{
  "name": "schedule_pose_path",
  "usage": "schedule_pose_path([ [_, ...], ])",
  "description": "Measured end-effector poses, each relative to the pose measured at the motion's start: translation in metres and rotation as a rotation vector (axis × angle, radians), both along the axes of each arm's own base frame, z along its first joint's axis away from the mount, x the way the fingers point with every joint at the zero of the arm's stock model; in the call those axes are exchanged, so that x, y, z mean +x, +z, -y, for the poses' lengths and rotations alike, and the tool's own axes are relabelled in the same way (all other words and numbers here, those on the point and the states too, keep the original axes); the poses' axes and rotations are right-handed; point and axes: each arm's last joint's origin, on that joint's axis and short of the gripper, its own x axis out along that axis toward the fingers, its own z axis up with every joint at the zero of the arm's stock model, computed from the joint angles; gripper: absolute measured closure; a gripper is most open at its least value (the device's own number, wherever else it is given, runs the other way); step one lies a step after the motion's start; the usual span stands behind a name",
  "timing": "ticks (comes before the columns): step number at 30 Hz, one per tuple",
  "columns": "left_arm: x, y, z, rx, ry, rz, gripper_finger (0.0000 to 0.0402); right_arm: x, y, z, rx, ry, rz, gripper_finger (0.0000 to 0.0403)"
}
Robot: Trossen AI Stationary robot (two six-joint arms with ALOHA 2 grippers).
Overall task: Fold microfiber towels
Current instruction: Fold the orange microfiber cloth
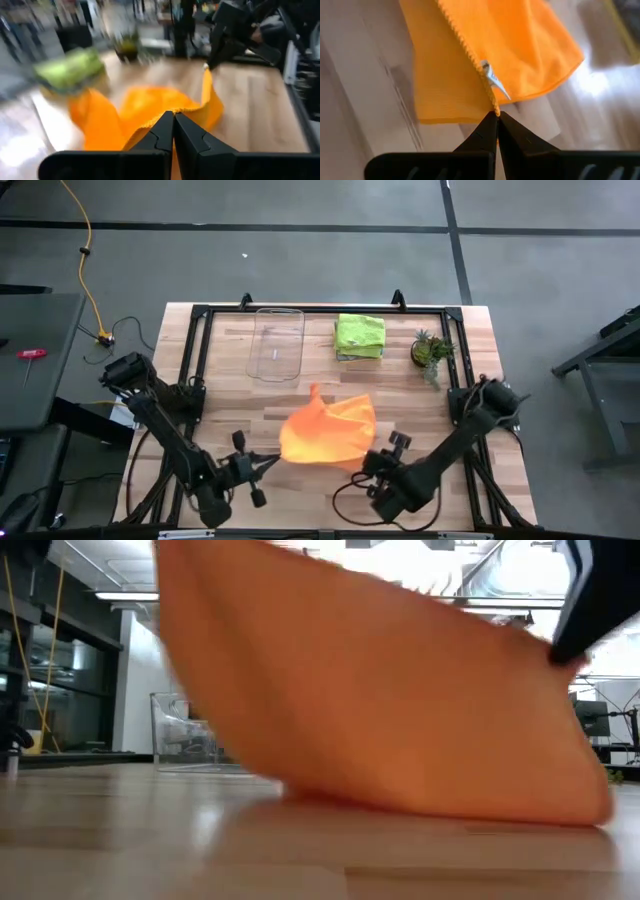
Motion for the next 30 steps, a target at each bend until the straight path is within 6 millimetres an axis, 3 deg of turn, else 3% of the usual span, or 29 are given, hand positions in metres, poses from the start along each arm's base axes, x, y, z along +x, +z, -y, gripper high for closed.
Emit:
schedule_pose_path([
  [6, -0.002, -0.039, -0.001, -0.220, -0.007, -0.119, 0.0402, 0.011, -0.023, -0.005, 0.030, -0.013, -0.041, 0.0403],
  [11, -0.001, -0.080, 0.001, -0.372, 0.026, -0.258, 0.0402, 0.017, -0.026, -0.007, 0.089, -0.007, -0.030, 0.0403],
  [15, -0.001, -0.099, 0.005, -0.432, 0.041, -0.293, 0.0401, 0.024, -0.027, -0.011, 0.167, 0.026, -0.016, 0.0403],
  [30, -0.008, -0.073, 0.013, -0.415, -0.085, -0.377, 0.0390, 0.035, -0.027, -0.010, 0.282, 0.094, -0.051, 0.0402],
])
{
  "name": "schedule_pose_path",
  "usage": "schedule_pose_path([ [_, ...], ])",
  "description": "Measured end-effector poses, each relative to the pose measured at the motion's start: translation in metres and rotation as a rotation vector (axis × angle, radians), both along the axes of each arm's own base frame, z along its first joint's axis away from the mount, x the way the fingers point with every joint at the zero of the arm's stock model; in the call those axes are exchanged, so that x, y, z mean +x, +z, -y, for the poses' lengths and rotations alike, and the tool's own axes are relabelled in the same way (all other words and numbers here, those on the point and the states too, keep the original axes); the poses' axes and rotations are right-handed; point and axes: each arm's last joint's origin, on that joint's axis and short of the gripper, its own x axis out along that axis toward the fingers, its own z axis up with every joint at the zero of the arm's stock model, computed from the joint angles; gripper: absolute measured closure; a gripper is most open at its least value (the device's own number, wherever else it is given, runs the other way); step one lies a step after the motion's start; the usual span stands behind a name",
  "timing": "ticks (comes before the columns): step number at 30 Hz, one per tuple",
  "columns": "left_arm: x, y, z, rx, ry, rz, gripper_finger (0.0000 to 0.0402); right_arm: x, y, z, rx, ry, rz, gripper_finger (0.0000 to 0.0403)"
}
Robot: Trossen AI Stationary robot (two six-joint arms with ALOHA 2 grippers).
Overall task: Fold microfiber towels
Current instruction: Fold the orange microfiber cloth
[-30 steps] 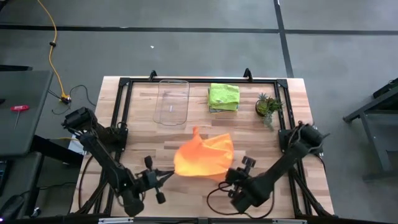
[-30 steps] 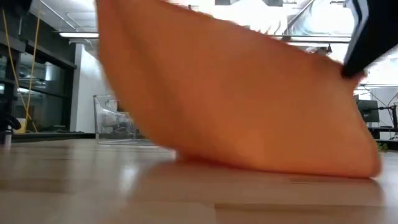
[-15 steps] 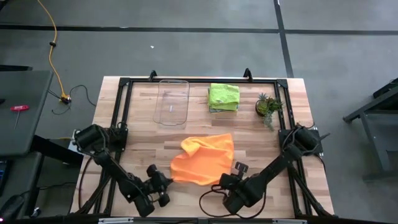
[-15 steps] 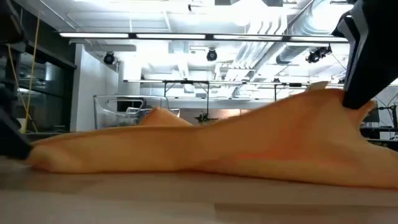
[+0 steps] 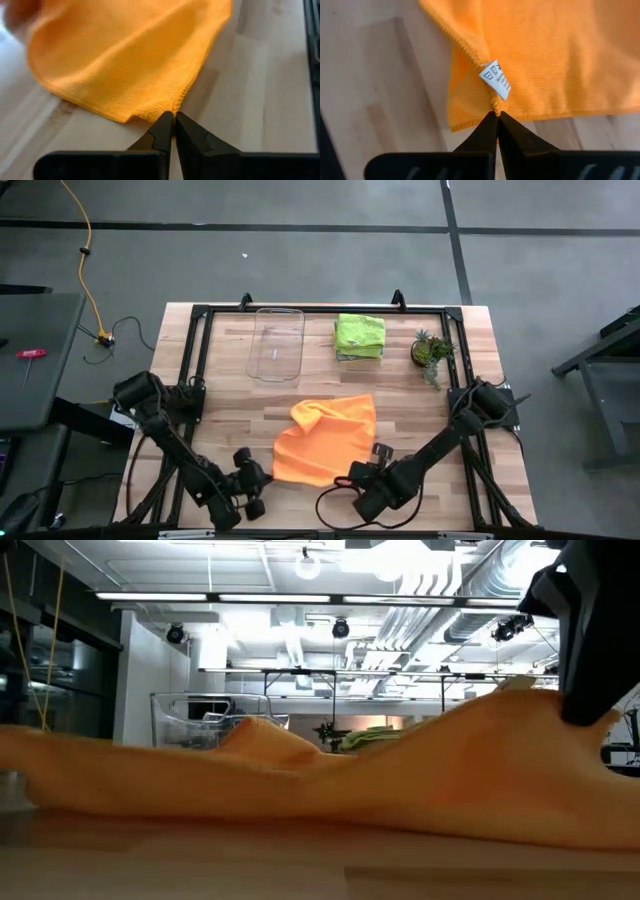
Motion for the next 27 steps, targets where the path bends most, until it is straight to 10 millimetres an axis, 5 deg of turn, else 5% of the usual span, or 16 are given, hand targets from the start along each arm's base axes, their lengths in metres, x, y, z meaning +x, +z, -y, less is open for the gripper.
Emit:
schedule_pose_path([
  [8, 0.000, 0.002, 0.001, -0.029, -0.099, -0.097, 0.0329, 0.005, 0.000, 0.000, 0.055, 0.082, -0.022, 0.0339],
  [15, -0.007, 0.037, -0.007, 0.004, -0.160, -0.077, 0.0271, -0.004, 0.012, 0.010, -0.051, 0.117, -0.051, 0.0251],
  [22, -0.011, 0.069, -0.021, 0.213, -0.158, 0.052, 0.0255, -0.025, 0.034, 0.027, -0.270, 0.098, -0.086, 0.0243],
  [27, 0.001, 0.061, -0.029, 0.293, -0.143, 0.031, 0.0255, -0.025, 0.013, 0.037, -0.274, 0.104, -0.113, 0.0246],
])
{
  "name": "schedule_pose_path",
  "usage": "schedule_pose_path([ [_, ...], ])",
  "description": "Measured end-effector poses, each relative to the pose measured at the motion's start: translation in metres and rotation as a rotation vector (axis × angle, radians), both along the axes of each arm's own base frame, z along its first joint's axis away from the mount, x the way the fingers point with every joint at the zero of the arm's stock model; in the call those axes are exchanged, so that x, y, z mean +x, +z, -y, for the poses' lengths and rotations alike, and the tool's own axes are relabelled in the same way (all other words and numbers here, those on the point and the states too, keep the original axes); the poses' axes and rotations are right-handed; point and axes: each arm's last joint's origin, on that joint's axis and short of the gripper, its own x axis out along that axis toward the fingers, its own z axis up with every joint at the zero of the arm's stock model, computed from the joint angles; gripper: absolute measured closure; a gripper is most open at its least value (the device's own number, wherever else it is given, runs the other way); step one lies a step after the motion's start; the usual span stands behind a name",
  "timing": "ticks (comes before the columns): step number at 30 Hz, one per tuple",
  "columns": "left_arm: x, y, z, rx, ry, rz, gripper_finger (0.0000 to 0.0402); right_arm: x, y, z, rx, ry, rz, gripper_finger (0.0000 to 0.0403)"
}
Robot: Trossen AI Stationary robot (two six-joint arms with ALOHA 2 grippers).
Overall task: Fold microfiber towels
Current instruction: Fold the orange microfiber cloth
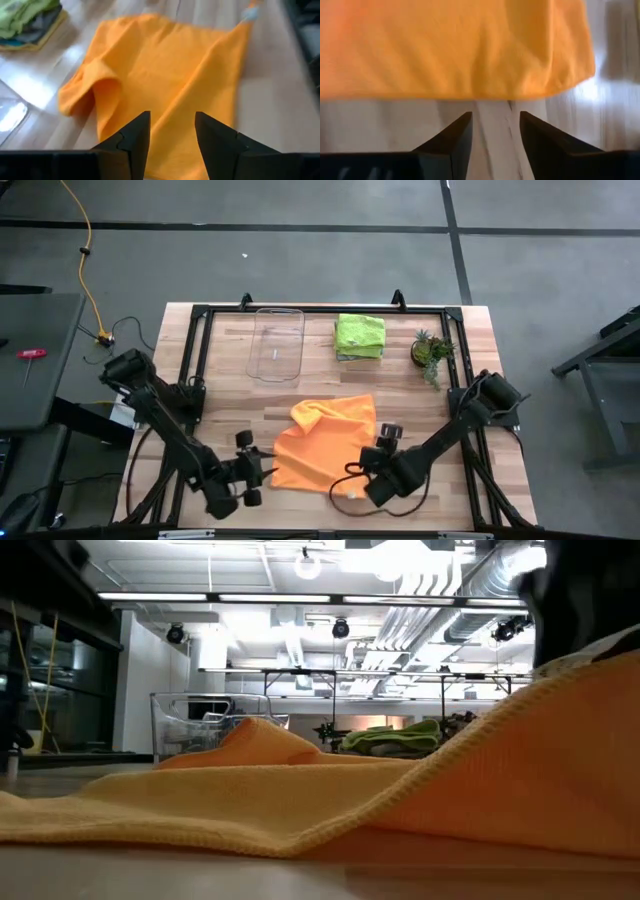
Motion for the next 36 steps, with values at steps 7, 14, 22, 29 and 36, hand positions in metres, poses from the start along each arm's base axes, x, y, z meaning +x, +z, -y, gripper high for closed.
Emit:
schedule_pose_path([
  [7, 0.027, -0.041, -0.007, -0.032, -0.059, -0.016, 0.0347, -0.012, -0.027, 0.049, 0.000, -0.059, -0.019, 0.0360],
  [14, 0.054, -0.049, -0.024, -0.017, 0.002, 0.038, 0.0399, -0.014, -0.016, 0.117, 0.061, -0.156, 0.225, 0.0396],
  [22, 0.068, -0.082, -0.037, -0.095, -0.030, -0.073, 0.0401, -0.013, -0.057, 0.179, 0.273, -0.263, 0.356, 0.0401],
  [29, 0.071, -0.099, -0.032, -0.170, 0.007, -0.064, 0.0401, -0.013, -0.066, 0.193, 0.295, -0.319, 0.349, 0.0402],
  [36, 0.066, -0.097, -0.024, -0.212, -0.002, -0.044, 0.0402, -0.012, -0.081, 0.202, 0.219, -0.411, 0.325, 0.0403],
])
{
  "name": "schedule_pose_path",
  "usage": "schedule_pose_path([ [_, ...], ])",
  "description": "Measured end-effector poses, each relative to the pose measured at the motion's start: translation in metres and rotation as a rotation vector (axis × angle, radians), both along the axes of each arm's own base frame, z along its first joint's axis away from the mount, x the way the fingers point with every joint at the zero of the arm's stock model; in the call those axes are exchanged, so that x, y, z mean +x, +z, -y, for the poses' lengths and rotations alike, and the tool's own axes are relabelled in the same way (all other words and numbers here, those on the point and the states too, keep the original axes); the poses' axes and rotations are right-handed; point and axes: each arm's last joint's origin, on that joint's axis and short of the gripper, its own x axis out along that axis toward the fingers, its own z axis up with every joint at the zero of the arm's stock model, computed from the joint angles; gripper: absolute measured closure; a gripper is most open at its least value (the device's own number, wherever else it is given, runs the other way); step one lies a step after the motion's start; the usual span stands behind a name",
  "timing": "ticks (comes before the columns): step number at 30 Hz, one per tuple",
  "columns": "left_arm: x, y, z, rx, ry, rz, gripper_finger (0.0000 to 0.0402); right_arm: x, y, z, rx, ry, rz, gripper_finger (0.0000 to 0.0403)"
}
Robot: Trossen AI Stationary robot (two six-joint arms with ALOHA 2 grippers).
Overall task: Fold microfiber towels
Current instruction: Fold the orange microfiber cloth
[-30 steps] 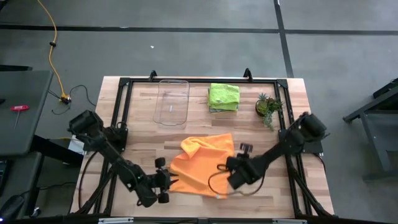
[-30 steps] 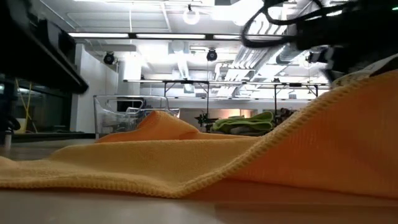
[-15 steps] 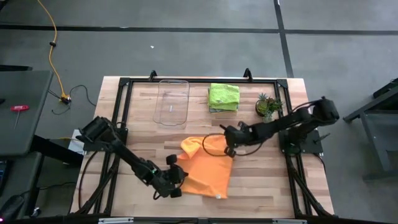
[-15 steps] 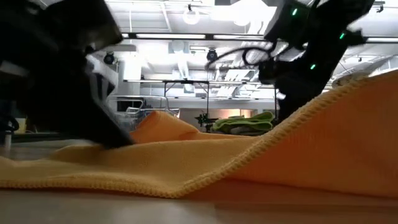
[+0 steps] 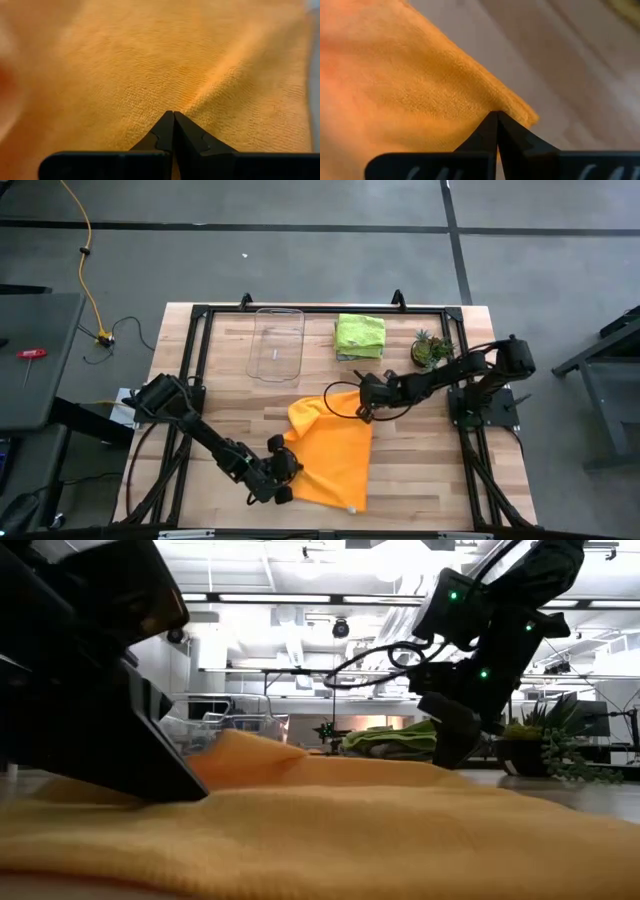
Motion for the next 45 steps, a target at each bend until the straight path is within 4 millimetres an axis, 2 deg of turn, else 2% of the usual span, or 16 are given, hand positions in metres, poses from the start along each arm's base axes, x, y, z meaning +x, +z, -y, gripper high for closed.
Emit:
schedule_pose_path([
  [5, -0.002, 0.002, 0.006, -0.029, -0.030, 0.006, 0.0402, -0.008, 0.001, 0.006, -0.077, -0.064, -0.050, 0.0403],
  [11, -0.003, 0.002, 0.008, -0.043, -0.017, 0.017, 0.0401, -0.026, 0.009, 0.007, -0.087, -0.141, -0.148, 0.0403],
  [17, 0.002, 0.003, 0.001, 0.003, -0.012, 0.027, 0.0401, -0.027, 0.020, 0.008, -0.123, -0.137, -0.098, 0.0403],
  [24, 0.013, 0.006, -0.014, 0.044, -0.021, 0.031, 0.0401, -0.034, 0.050, 0.004, -0.169, -0.095, 0.011, 0.0403],
  [26, 0.014, 0.008, -0.017, 0.067, -0.039, 0.023, 0.0401, -0.035, 0.058, -0.005, -0.137, -0.011, 0.067, 0.0403],
  [29, 0.015, 0.022, -0.020, 0.080, -0.078, 0.031, 0.0401, -0.037, 0.062, -0.026, -0.041, 0.147, 0.173, 0.0403],
  [33, 0.008, 0.049, -0.019, 0.102, -0.121, 0.045, 0.0401, -0.041, 0.052, -0.059, 0.062, 0.286, 0.341, 0.0403],
  [38, -0.012, 0.089, -0.009, 0.213, -0.162, 0.135, 0.0401, -0.048, 0.038, -0.100, 0.148, 0.411, 0.539, 0.0403],
  [41, -0.026, 0.109, -0.006, 0.236, -0.210, 0.279, 0.0401, -0.049, 0.032, -0.122, 0.137, 0.451, 0.535, 0.0403],
  [45, -0.043, 0.113, -0.017, 0.126, -0.436, 0.475, 0.0401, -0.038, 0.030, -0.152, 0.128, 0.540, 0.494, 0.0403],
])
